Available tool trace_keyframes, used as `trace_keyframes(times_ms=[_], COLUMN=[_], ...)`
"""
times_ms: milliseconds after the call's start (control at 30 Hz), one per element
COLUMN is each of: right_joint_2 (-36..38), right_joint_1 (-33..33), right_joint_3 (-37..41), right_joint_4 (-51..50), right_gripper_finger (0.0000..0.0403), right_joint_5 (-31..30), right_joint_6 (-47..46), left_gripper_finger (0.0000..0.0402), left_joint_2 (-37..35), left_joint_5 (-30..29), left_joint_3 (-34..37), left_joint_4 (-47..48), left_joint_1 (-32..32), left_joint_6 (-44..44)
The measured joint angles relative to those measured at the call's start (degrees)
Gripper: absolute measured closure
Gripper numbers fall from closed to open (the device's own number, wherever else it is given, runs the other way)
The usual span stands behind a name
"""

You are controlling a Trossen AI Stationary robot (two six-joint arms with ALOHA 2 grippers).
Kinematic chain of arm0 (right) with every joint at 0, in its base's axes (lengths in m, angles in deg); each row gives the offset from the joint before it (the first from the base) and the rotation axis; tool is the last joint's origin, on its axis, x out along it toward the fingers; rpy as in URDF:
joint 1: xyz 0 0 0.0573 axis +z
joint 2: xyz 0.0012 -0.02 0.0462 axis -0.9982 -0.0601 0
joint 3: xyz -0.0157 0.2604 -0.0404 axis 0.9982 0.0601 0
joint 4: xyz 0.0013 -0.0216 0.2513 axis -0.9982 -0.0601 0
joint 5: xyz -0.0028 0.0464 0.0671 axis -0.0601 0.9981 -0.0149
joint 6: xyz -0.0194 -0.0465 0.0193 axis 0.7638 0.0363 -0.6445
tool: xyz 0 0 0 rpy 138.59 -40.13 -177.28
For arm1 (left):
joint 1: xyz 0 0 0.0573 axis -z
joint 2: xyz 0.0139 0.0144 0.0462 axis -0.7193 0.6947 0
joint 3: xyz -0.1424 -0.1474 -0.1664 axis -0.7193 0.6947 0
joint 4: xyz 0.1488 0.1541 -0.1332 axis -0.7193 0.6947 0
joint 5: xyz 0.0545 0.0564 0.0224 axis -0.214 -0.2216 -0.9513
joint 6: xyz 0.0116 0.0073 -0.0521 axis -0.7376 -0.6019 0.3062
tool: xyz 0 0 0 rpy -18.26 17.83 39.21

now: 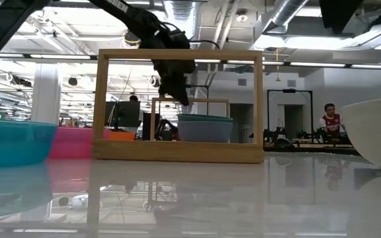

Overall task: Place and stack bowls onto a shelf
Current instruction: Stack the right green bowl on the blue bowl on the shelf, then stack the white bowl on the green bowl on the shelf

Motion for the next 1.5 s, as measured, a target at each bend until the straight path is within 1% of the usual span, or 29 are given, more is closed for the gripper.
trace_keyframes(times_ms=[133, 400, 533, 633, 833, 1100, 1200, 1333, 1400, 1500], right_joint_2=[0.00, 0.00, 0.00, 0.00, 0.00, 0.00, 0.00, 0.04, 0.58, 2.02], right_joint_1=[0.00, -0.02, -0.02, -0.02, -0.04, -0.26, -0.81, -1.11, -1.42, -1.22], right_joint_3=[0.00, -0.02, -0.04, -0.04, -0.04, -0.04, -0.05, 0.92, 3.20, 9.65], right_joint_4=[0.52, 0.66, 0.61, 0.56, 0.46, 0.14, -0.95, -1.20, -1.06, 1.14], right_gripper_finger=[0.0235, 0.0235, 0.0235, 0.0235, 0.0235, 0.0235, 0.0235, 0.0233, 0.0228, 0.0215], right_joint_5=[0.00, 0.00, 0.02, 0.02, -0.78, -1.27, -1.25, -0.44, 1.40, 5.22], right_joint_6=[0.00, -0.43, 0.02, 0.04, 0.18, 0.20, 0.21, 3.84, 5.49, 7.43], left_gripper_finger=[0.0401, 0.0401, 0.0401, 0.0401, 0.0401, 0.0401, 0.0401, 0.0401, 0.0401, 0.0401], left_joint_2=[0.70, 2.13, 2.57, 2.73, 2.66, 2.64, 2.64, 1.31, -0.13, -3.10], left_joint_5=[-1.16, -5.49, -7.96, -10.89, -10.07, -11.95, -9.75, -2.23, 0.94, 5.85], left_joint_3=[0.00, -0.06, -0.13, -0.09, -0.92, -4.08, -8.76, -18.17, -23.53, -31.45], left_joint_4=[-2.15, -1.27, -0.53, -0.65, 1.00, 5.13, 11.12, 18.91, 20.95, 22.32], left_joint_1=[-0.04, -0.81, -0.54, 0.28, 1.23, 3.53, 4.23, 5.20, 5.47, 5.42], left_joint_6=[0.74, 0.47, 0.81, 1.13, 2.39, 1.72, 2.82, 4.01, 4.90, 6.63])
